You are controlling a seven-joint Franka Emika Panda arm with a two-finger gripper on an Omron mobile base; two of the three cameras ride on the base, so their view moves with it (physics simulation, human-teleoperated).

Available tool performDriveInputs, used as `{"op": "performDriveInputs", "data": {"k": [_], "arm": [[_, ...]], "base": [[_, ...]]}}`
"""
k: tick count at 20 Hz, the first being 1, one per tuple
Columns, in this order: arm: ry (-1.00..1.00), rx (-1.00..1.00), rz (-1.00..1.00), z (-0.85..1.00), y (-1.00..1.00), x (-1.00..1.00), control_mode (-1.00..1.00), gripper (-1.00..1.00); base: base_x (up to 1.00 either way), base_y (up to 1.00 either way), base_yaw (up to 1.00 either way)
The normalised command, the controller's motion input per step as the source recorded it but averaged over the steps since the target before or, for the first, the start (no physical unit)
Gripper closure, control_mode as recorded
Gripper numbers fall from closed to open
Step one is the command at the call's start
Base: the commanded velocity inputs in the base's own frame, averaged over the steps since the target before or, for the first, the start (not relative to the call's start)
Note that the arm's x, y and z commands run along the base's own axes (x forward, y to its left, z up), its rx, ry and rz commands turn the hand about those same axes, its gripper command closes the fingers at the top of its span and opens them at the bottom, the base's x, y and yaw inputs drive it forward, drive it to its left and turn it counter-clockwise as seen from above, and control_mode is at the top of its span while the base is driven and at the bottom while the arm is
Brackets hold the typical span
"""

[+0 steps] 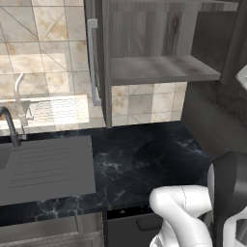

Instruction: Open the cabinet and move the ladle to the pot. Then close the cabinet.

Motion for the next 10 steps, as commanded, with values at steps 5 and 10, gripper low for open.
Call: {"op": "performDriveInputs", "data": {"k": [5,10], "arm": [[-0.08,0.23,-0.09,0.24,-0.18,-0.24,-1.0,-1.0],[-0.06,0.32,-0.02,0.06,-0.52,-0.34,-1.0,-1.0]], "base": [[0.0,0.0,0.0],[0.0,0.0,0.0]]}}
